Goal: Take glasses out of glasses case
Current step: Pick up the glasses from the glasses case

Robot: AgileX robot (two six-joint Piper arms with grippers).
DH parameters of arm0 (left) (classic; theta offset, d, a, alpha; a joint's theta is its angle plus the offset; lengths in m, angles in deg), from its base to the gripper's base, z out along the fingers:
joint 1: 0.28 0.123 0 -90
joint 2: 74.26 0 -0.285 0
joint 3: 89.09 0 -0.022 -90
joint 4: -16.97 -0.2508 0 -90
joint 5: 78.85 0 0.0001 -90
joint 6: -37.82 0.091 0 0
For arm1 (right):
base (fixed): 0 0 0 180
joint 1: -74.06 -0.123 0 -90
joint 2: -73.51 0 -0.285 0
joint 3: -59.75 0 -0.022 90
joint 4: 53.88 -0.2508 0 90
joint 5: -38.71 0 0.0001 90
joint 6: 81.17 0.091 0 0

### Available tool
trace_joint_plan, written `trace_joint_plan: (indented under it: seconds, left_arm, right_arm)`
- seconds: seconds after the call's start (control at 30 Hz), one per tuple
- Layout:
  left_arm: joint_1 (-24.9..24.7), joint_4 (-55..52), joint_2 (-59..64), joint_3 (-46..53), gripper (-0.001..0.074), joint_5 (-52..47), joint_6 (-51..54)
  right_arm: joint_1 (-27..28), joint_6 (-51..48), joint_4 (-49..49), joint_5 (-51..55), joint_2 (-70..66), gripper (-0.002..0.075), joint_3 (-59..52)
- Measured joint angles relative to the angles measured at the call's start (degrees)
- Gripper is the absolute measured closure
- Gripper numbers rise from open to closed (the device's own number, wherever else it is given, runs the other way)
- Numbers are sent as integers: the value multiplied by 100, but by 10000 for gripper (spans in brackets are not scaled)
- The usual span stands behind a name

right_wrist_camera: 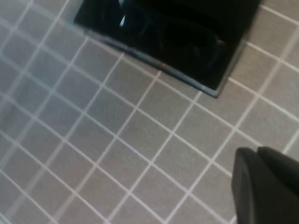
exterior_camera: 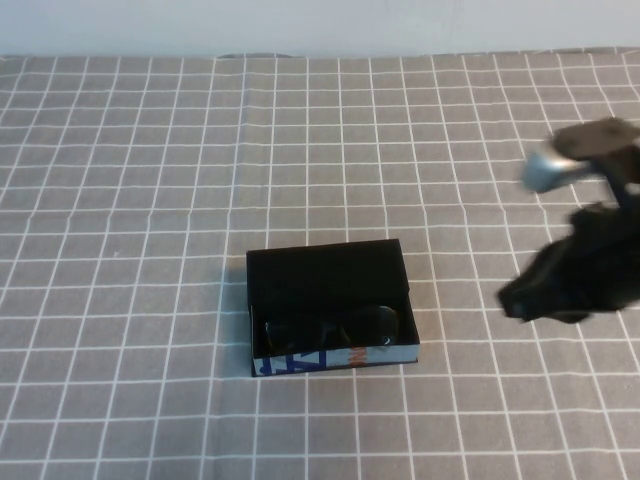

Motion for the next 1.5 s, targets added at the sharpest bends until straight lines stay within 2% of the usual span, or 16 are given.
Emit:
trace_joint_plan:
  seconds: [0.2, 0.37, 0.57, 0.67, 0.97, 1.5]
  left_arm:
    - [0, 0, 0, 0, 739, 0, 0]
    - [0, 0, 0, 0, 739, 0, 0]
    - [0, 0, 0, 0, 739, 0, 0]
    - [0, 0, 0, 0, 739, 0, 0]
    - [0, 0, 0, 0, 739, 0, 0]
    - [0, 0, 0, 0, 739, 0, 0]
  right_arm:
    - [-1160, -1242, 864, 336, -1261, 744, 1240]
    - [-1658, -2537, 965, 517, -2199, 694, 2152]
    - [-1751, -3607, 1036, 679, -3205, 518, 3002]
    - [-1751, -3965, 1101, 702, -3608, 477, 3350]
    - [-1751, -4229, 1194, 716, -4301, 461, 3843]
    - [-1787, -4312, 1113, 877, -4390, 460, 3861]
